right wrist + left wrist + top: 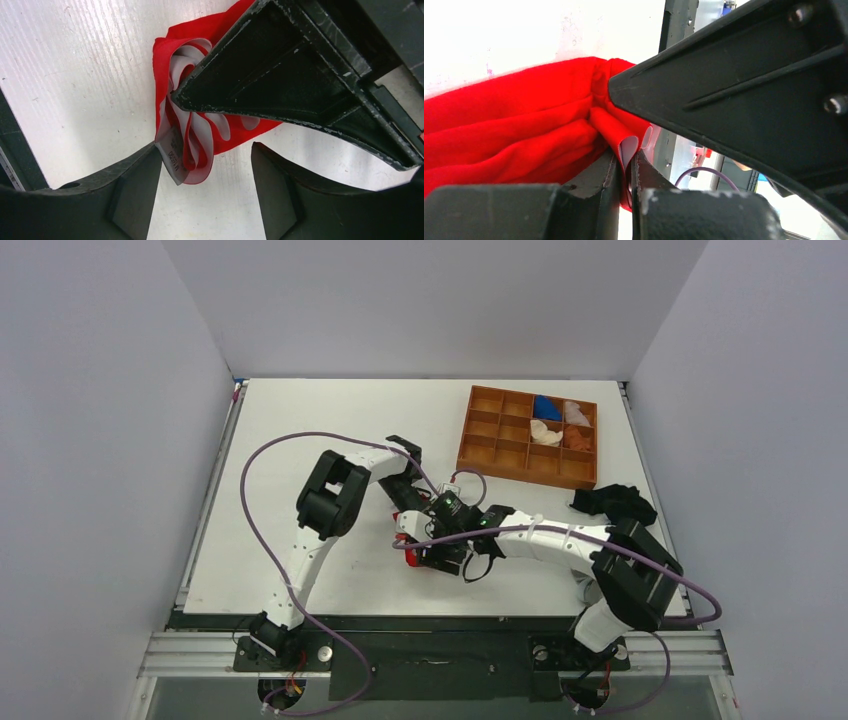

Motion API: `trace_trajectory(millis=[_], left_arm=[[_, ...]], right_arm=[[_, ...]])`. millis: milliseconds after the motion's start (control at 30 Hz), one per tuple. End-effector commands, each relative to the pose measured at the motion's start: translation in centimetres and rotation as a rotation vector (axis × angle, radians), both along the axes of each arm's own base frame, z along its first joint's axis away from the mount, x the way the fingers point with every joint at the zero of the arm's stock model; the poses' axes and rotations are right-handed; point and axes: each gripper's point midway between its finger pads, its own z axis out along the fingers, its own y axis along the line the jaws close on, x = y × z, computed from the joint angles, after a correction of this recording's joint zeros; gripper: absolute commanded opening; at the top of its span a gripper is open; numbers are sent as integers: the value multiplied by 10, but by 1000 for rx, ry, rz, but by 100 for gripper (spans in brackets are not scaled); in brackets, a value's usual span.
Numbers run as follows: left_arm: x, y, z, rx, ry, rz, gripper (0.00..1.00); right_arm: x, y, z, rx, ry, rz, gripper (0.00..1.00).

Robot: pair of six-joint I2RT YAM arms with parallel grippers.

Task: Roll the underwear
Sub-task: Roll the underwear to the center of the board.

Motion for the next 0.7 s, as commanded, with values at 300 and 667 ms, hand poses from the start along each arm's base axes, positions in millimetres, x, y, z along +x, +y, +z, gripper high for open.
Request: trace_trajectory(millis=[300,667], left_arm=[[0,-1,13,-29,22,8,0],[3,-1,12,-26,4,2,12]], right_arm=[[3,24,-1,37,33,20,52],[-10,23,-5,20,159,41,0]])
